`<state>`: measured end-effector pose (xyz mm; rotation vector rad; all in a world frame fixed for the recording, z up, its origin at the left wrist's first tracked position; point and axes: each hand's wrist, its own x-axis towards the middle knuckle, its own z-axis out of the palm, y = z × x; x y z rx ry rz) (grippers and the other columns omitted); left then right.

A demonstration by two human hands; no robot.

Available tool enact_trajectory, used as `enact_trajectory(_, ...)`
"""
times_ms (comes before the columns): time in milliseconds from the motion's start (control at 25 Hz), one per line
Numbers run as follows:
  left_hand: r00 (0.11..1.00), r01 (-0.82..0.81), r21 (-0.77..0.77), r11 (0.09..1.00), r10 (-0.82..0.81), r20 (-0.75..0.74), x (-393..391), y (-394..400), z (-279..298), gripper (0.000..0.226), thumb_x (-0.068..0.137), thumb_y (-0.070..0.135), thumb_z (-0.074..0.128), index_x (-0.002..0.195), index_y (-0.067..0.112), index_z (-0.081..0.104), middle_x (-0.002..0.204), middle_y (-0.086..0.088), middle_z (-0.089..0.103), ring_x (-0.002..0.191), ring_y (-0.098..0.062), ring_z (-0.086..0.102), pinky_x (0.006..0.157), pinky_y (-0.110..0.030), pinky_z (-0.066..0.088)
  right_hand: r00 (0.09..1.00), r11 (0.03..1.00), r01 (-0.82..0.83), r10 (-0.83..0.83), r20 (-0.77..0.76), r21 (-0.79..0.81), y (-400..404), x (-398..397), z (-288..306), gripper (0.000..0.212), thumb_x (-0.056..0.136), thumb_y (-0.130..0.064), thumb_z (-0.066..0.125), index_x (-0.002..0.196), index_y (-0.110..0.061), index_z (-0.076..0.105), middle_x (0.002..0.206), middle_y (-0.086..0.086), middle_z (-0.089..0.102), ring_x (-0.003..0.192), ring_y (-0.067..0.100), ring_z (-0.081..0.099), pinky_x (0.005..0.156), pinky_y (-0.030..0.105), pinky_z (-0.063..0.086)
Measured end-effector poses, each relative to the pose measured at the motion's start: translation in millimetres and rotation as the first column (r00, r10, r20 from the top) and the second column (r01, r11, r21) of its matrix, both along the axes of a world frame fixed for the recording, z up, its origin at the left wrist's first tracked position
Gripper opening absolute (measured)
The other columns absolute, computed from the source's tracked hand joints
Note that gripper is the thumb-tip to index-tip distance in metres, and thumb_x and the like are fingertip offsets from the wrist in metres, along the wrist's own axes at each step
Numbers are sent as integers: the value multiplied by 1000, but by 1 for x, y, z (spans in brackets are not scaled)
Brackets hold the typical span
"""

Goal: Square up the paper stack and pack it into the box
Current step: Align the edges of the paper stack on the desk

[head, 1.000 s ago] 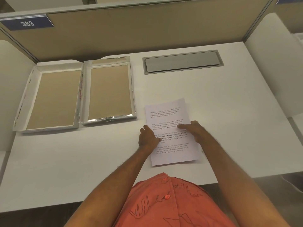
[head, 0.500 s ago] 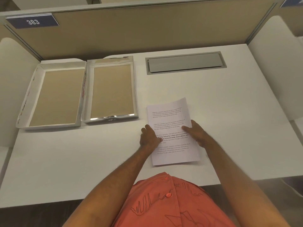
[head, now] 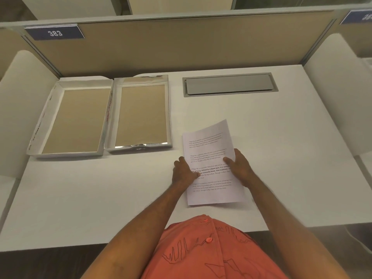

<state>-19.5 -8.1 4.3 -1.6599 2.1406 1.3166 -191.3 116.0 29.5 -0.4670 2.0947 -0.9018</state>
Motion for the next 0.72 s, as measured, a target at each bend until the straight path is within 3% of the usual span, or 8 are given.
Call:
enact_trajectory(160,999,-29,35,999,31,-32,2,-2,-1,81,75,25,87,139,9,40,136,-14,46,130,-33,51,105,-48,51,967,992,-50,77,-243,116,-4,24,12,31,104,-30,54,132,-17,51,129,12,72,112,40,69,89,43,54)
enact_trajectory(240,993,-80,104,991,88,-80,4,-7,-3,85,73,28,89,141,9,42,138,-12,47,130,-31,52,107,-48,50,962,994,-50,75,-261,101,-5,29,19,29,104,-31,54,129,-18,51,126,11,72,109,40,69,87,43,55)
enact_trajectory(400,886,-248,426,870,381,-263,11,-22,2,88,79,44,86,146,7,43,143,-7,57,129,-28,60,111,-47,50,998,996,29,-34,-48,-90,1,23,35,35,104,-24,57,138,-17,54,133,6,68,116,31,68,97,46,57)
enact_trajectory(520,779,-179,634,752,503,-375,20,-33,7,67,88,40,78,142,8,55,131,-11,72,121,-31,69,108,-50,52,976,969,108,-61,209,-224,7,21,38,39,105,-15,59,143,-13,54,138,10,68,122,33,68,105,57,55)
enact_trajectory(640,730,-97,747,658,557,-396,32,-40,6,52,97,35,68,141,9,60,133,-15,71,127,-35,65,111,-54,48,950,958,122,-37,310,-259,9,23,35,42,105,-13,59,146,-12,52,139,13,68,123,35,69,106,59,54)
enact_trajectory(720,711,-149,730,667,585,-389,35,-39,5,49,99,32,65,141,8,59,133,-15,71,125,-35,66,107,-52,52,957,963,111,-37,287,-245,8,26,33,42,106,-13,58,146,-11,51,141,13,66,123,35,68,106,59,54)
